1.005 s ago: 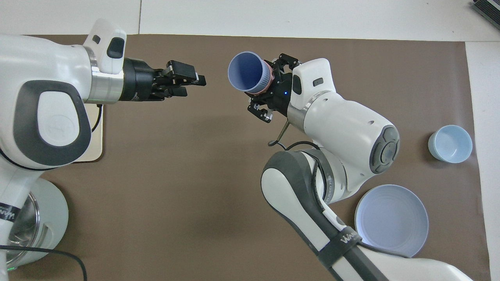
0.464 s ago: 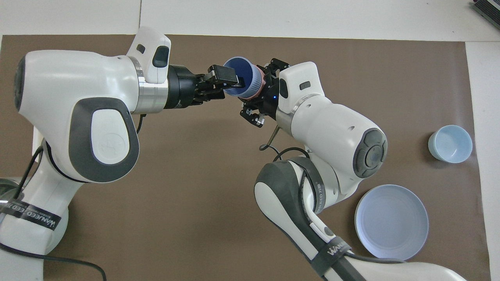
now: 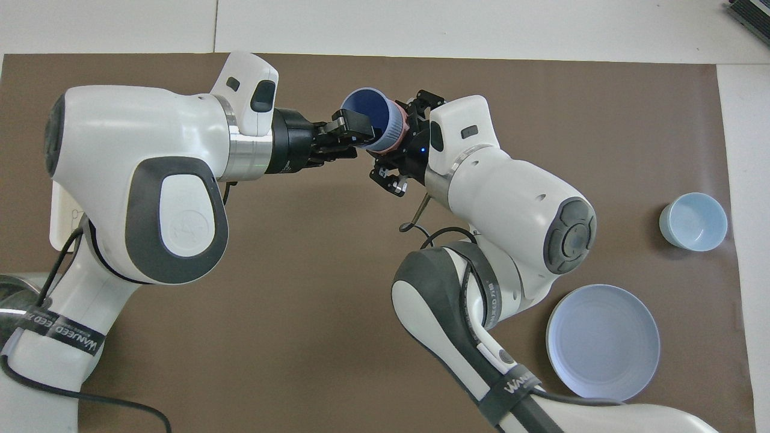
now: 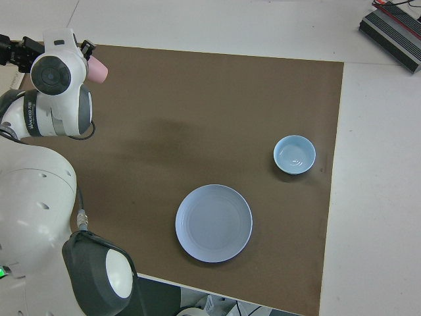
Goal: Place cup on tray
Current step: 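Grasp the cup's base with the left gripper beside the right gripper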
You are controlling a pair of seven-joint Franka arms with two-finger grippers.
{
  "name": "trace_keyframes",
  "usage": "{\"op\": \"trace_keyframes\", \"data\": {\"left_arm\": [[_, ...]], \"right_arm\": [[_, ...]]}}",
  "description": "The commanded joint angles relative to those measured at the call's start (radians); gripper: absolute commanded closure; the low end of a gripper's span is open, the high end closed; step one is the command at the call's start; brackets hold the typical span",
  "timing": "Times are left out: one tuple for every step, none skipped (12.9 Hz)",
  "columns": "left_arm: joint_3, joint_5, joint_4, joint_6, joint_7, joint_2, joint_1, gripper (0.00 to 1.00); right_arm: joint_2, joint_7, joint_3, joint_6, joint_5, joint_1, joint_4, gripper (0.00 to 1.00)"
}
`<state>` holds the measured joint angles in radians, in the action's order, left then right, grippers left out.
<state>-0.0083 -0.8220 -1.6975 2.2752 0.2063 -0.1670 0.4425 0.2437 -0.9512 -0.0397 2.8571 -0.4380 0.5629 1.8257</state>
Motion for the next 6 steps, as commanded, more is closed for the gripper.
{"op": "trace_keyframes", "data": {"left_arm": [[0.007, -0.02, -0.01, 0.009, -0.004, 0.011, 0.01, 1.0], [0.007, -0.019, -0.002, 0.001, -0.001, 0.009, 0.007, 1.0], [0.007, -0.016, 0.012, -0.023, 0.001, 0.01, 0.002, 1.0], [0.013, -0.016, 0.028, -0.057, 0.001, 0.017, -0.001, 1.0], [0.019, -0.011, 0.048, -0.097, 0.01, 0.026, -0.007, 1.0], [0.019, -0.002, 0.074, -0.136, 0.019, 0.029, -0.043, 1.0]], "right_arm": [[0.0, 0.038, -0.003, -0.022, 0.032, 0.0, -0.013, 1.0], [0.0, 0.04, -0.003, -0.019, 0.032, 0.0, -0.013, 1.0], [0.0, 0.04, -0.003, -0.018, 0.03, -0.001, -0.013, 1.0], [0.0, 0.04, -0.002, -0.016, 0.03, -0.011, -0.014, 1.0], [0.0, 0.04, -0.002, -0.015, 0.024, -0.015, -0.014, 1.0], [-0.003, 0.042, -0.002, -0.013, 0.015, -0.021, -0.014, 1.0]]}}
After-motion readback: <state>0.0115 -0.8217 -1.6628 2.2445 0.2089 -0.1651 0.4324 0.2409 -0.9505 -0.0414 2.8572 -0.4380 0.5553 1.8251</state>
